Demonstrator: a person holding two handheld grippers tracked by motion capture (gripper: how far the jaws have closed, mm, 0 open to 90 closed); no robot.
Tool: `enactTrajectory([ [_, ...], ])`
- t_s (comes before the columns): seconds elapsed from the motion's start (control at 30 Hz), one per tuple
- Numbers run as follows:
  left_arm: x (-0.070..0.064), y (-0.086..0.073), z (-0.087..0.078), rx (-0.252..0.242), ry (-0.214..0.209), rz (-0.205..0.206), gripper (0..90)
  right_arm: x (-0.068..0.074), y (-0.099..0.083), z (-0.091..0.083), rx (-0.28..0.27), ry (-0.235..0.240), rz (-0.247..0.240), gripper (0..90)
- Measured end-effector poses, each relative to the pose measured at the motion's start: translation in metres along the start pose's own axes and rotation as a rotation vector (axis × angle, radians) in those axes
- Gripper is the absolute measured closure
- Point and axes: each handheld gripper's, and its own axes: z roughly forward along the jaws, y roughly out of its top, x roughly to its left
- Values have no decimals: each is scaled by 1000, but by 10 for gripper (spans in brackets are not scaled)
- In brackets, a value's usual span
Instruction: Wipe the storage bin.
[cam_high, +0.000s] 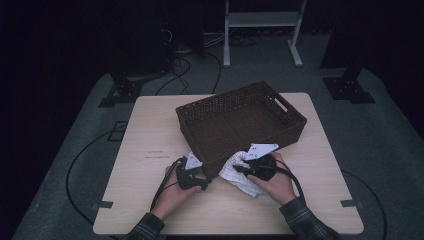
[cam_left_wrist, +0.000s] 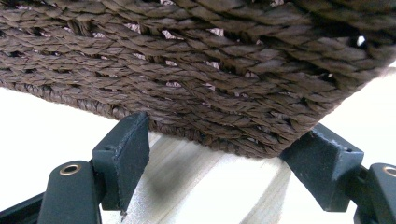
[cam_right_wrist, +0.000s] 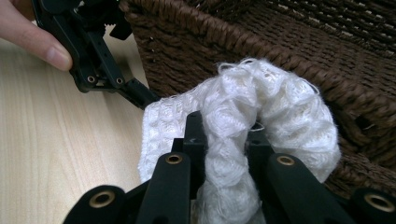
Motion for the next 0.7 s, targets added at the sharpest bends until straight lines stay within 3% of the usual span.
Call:
enactTrajectory([
  [0.43, 1, 0, -1, 9, -1, 9, 237, 5, 8, -11, -40, -7, -22, 763],
  [0.7, 0, 0, 0, 3, 0, 4, 237, 8, 4, 2, 9, 0, -31, 762],
])
